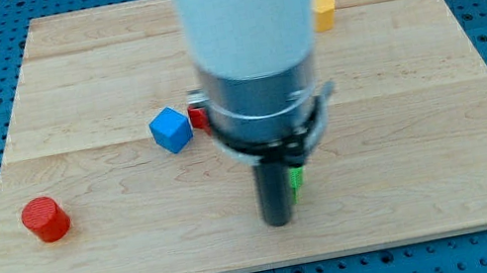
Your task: Move yellow hexagon a bit up
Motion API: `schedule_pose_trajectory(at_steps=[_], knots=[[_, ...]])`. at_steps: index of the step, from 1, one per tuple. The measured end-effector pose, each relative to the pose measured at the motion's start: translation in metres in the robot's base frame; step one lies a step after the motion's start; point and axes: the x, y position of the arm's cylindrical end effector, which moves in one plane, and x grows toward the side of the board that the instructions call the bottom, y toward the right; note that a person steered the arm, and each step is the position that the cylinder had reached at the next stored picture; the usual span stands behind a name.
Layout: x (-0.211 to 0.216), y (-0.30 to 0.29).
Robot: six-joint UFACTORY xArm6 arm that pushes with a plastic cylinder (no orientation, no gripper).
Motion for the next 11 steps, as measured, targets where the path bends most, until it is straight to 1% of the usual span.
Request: schedule_pose_trajectory(at_steps=[1,2,3,4,5,6,7,8,9,10,11], knots=[[-0.049,0.019],[-0.098,-0.013],[-0.109,-0.010],[-0.113,0.013],[-0.150,0.089],[-0.192,0.079],[-0.192,0.046],[-0.195,-0.004],[-0.203,0.032],[-0.234,0.114],[-0.277,0.093]])
